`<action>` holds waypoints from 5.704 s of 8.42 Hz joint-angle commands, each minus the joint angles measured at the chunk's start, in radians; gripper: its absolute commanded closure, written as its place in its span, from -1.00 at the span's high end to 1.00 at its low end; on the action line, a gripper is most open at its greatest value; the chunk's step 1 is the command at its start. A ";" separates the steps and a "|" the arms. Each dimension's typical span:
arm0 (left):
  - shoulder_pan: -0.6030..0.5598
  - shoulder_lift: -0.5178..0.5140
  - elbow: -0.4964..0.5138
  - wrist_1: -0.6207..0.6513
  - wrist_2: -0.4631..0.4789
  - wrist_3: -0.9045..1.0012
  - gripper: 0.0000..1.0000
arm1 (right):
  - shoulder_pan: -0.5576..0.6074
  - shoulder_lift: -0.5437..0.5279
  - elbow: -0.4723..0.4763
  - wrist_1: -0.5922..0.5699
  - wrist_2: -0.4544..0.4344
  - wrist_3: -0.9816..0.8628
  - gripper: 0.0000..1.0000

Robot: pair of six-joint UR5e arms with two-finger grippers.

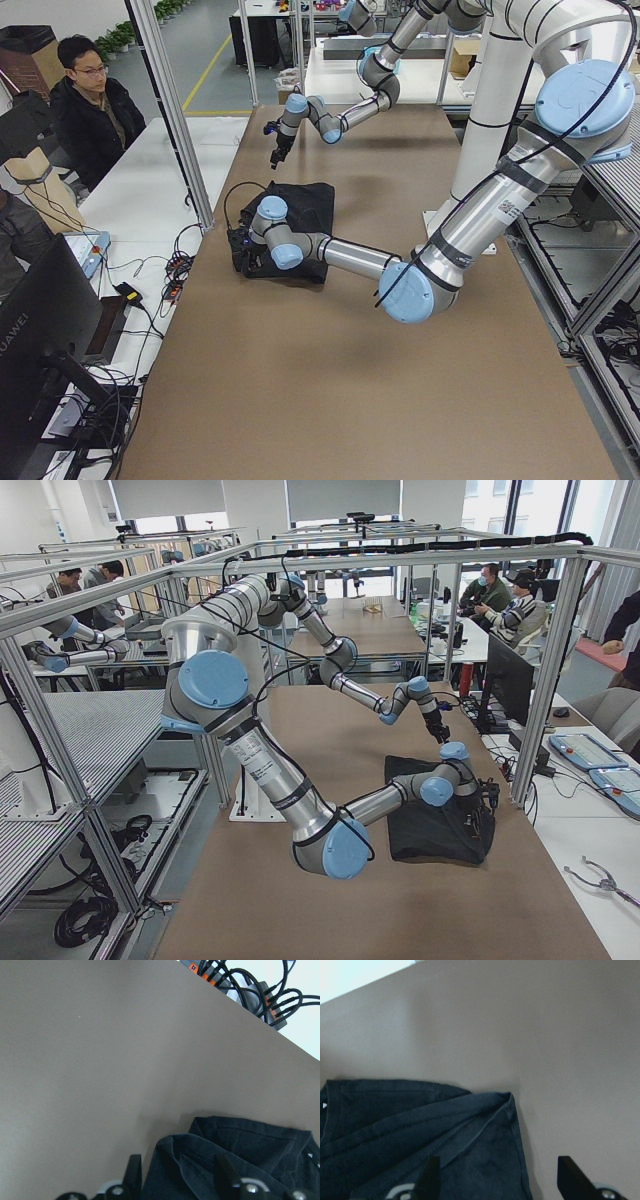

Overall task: Fold clothes
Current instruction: 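Grasp the folded shirt's corner nearest the right gripper while the left arm withdraws, then drag the shirt corner toward the robot with the right gripper, then grasp the shirt's opposite corner with the left gripper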

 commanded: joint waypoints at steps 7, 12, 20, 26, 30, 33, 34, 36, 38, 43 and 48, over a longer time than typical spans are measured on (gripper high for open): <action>0.002 0.076 -0.146 0.004 0.001 -0.011 0.18 | -0.337 -0.411 0.388 0.094 -0.148 0.267 0.44; 0.005 0.145 -0.244 0.005 0.004 -0.045 0.19 | -0.321 -0.403 0.313 0.227 -0.147 0.377 -1.00; 0.022 0.151 -0.246 0.007 0.000 -0.047 0.19 | -0.563 -0.710 0.840 0.215 0.185 0.497 -1.00; 0.045 0.199 -0.376 0.007 -0.083 -0.105 0.33 | -0.710 -0.609 0.837 0.221 0.301 0.491 0.90; 0.227 0.421 -0.632 0.002 -0.022 -0.221 0.50 | -0.616 -0.589 0.836 0.218 0.260 0.491 0.90; 0.341 0.424 -0.617 0.002 0.098 -0.237 0.45 | -0.550 -0.589 0.822 0.212 0.261 0.489 0.90; 0.360 0.424 -0.605 0.001 0.101 -0.238 0.45 | -0.529 -0.586 0.822 0.212 0.261 0.491 0.89; 0.400 0.426 -0.597 0.002 0.150 -0.240 0.45 | -0.518 -0.581 0.820 0.210 0.261 0.492 0.89; 0.417 0.426 -0.582 0.002 0.164 -0.237 0.45 | -0.504 -0.583 0.820 0.210 0.261 0.494 0.89; 0.410 0.423 -0.553 -0.001 0.162 -0.225 -0.02 | -0.504 -0.583 0.807 0.194 0.264 0.494 0.89; 0.301 0.469 -0.567 0.000 0.071 -0.140 -1.00 | -0.504 -0.583 0.788 0.194 0.260 0.495 0.89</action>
